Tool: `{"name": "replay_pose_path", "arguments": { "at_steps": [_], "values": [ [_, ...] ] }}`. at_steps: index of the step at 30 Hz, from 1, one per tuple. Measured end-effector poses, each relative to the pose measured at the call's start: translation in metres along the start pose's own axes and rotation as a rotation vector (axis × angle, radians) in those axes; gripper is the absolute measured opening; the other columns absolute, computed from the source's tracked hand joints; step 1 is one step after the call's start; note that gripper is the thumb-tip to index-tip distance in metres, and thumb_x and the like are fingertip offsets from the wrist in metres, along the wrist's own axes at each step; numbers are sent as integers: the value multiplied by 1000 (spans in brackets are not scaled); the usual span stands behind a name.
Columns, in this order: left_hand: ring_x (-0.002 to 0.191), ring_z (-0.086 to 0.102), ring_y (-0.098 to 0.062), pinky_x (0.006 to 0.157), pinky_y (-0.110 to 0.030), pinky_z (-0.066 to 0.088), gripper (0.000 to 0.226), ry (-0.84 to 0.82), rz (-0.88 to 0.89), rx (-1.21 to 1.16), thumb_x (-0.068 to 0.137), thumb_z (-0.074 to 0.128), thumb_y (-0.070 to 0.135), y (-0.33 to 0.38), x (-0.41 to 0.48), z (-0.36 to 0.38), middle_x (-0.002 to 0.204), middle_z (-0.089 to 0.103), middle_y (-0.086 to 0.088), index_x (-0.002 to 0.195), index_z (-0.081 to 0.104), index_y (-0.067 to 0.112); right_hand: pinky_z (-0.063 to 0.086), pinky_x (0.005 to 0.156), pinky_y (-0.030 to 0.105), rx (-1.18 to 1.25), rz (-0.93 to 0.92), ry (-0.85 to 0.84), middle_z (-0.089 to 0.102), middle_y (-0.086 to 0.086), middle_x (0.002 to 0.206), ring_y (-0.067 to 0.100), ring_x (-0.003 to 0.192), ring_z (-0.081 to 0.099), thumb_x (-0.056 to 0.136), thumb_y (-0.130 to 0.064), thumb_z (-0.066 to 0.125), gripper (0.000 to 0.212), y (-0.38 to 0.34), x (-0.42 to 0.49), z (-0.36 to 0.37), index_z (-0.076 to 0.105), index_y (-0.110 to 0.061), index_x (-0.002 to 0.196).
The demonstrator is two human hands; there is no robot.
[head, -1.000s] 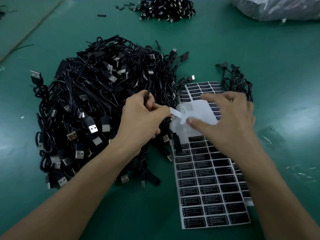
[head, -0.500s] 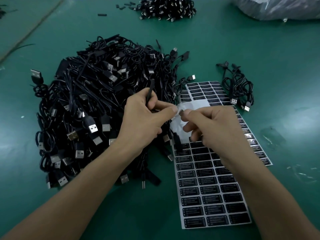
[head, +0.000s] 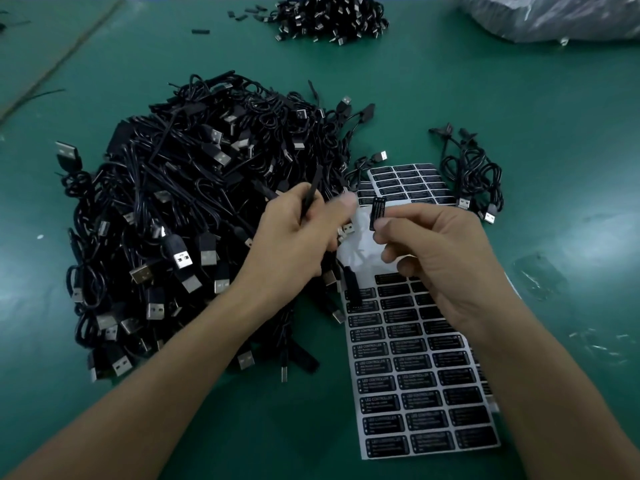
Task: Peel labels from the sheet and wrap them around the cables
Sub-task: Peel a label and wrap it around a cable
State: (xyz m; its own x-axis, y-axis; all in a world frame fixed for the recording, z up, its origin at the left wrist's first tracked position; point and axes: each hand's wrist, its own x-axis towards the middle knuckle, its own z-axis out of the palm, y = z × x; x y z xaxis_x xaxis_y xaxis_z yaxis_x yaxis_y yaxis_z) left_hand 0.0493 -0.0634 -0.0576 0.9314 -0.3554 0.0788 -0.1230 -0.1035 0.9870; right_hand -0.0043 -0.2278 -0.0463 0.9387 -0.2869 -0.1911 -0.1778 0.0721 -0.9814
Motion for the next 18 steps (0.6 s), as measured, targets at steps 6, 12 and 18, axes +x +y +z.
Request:
{"name": "replay_pose_path", "arguments": {
  "at_steps": [6,12,18],
  "values": [
    [40,43,-7,39,-18,33,48,8,-94,-30,103,35,33,2,2,-2,55,55,7,58,51,30,44,49,18,44,-35,-23,73,8,75,11,57,63,81,-2,77,14,2,0,-1,73,-12,89],
    [42,48,-6,37,-19,37,33,5,-63,-44,104,46,16,2,2,0,58,60,8,77,65,18,45,53,20,67,-58,13,75,8,78,13,62,63,84,-8,76,14,2,1,0,73,-21,85],
    [46,54,-5,40,-18,42,21,7,-56,-63,104,50,16,1,1,2,62,62,8,90,66,16,49,57,23,55,-76,7,75,5,81,13,68,68,90,-10,71,10,2,1,-2,75,-17,84]
  ]
}}
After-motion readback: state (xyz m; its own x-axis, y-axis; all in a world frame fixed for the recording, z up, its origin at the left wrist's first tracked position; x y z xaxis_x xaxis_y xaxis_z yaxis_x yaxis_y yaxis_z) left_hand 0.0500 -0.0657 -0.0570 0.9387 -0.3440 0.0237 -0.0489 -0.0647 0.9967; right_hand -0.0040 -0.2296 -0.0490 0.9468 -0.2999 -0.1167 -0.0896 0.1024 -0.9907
